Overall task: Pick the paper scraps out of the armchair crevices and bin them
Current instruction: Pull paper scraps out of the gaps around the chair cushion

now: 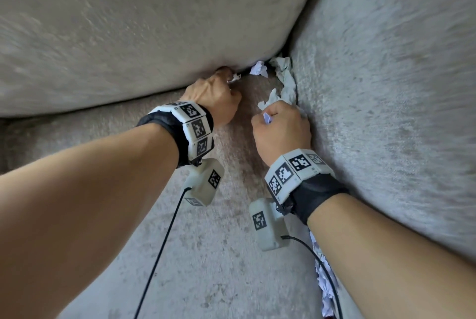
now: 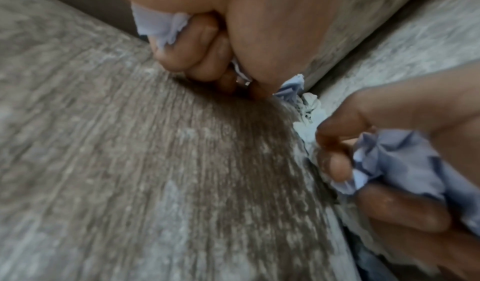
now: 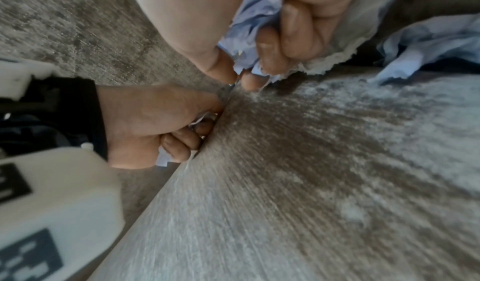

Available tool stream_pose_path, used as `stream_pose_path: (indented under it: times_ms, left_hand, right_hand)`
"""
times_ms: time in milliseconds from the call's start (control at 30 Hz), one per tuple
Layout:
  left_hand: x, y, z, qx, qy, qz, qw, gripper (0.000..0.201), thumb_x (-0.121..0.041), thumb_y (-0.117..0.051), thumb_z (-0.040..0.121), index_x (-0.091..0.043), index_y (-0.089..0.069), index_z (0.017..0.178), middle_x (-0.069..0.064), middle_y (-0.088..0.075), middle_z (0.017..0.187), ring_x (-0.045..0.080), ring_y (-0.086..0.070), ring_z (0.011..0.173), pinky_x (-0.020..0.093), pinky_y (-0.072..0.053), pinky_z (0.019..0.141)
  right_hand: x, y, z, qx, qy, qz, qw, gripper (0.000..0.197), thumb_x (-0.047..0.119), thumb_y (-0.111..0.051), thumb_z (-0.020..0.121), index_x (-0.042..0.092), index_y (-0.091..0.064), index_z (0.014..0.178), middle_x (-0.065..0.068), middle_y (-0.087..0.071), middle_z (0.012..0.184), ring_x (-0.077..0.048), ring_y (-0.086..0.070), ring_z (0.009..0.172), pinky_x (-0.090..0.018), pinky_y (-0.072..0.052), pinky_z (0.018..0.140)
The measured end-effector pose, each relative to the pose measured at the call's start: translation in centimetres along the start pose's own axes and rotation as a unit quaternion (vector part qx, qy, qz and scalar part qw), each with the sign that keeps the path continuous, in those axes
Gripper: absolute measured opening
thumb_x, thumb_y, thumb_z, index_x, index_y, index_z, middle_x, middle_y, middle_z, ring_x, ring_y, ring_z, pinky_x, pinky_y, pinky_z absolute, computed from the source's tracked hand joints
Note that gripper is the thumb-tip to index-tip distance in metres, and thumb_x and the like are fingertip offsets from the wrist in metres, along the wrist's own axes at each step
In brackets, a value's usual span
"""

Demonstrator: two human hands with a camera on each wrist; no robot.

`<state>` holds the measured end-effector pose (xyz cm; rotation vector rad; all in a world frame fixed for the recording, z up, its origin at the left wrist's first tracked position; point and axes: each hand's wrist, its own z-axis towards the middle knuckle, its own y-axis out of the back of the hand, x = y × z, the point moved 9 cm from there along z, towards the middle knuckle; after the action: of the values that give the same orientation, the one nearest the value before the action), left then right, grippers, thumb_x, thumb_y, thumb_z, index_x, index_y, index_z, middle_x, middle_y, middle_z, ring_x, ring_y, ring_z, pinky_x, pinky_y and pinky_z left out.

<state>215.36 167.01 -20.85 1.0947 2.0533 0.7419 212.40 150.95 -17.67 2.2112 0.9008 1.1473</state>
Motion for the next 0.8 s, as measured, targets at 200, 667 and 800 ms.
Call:
stream_pose_path:
  times_ms: [200, 667, 800]
  left_hand:
    - [0.0, -0.2, 0.2, 0.002, -0.008, 0.007, 1.000, 0.041, -0.038, -0.046, 0.090, -0.027, -0.051, 0.129, 0.017, -0.063, 0.122, 0.042, -0.057, 0.110, 0.037, -0.044, 0.085]
    - [1.0, 0.5, -2.5, -0.042, 0.015, -0.033, 0.998, 0.044, -0.071, -0.049, 0.084, -0.028, -0.045, 0.093, 0.009, -0.064, 0.097, 0.037, -0.058, 0.093, 0.036, -0.042, 0.072]
    - [1.3, 0.9, -3.2, -0.069, 0.020, -0.035, 0.997, 0.030, -0.053, -0.045, 0.091, -0.026, -0.056, 0.094, 0.013, -0.066, 0.097, 0.040, -0.058, 0.089, 0.035, -0.040, 0.069]
  right_hand:
    - [-0.2, -0.2, 0.1, 0.012, -0.004, 0.008, 1.000, 0.009, 0.024, -0.058, 0.082, 0.022, -0.054, 0.074, -0.001, -0.064, 0.072, -0.027, -0.061, 0.074, -0.029, -0.046, 0.061]
    - [0.7, 0.7, 0.6, -0.013, 0.017, -0.025, 0.999, 0.012, 0.030, -0.056, 0.084, 0.020, -0.061, 0.088, 0.000, -0.068, 0.085, -0.026, -0.062, 0.083, -0.029, -0.045, 0.067]
    - [2.2, 1.8, 1.2, -0.049, 0.027, -0.041, 0.998, 0.019, 0.032, -0.055, 0.085, 0.022, -0.059, 0.101, 0.001, -0.068, 0.097, -0.027, -0.061, 0.090, -0.030, -0.040, 0.067]
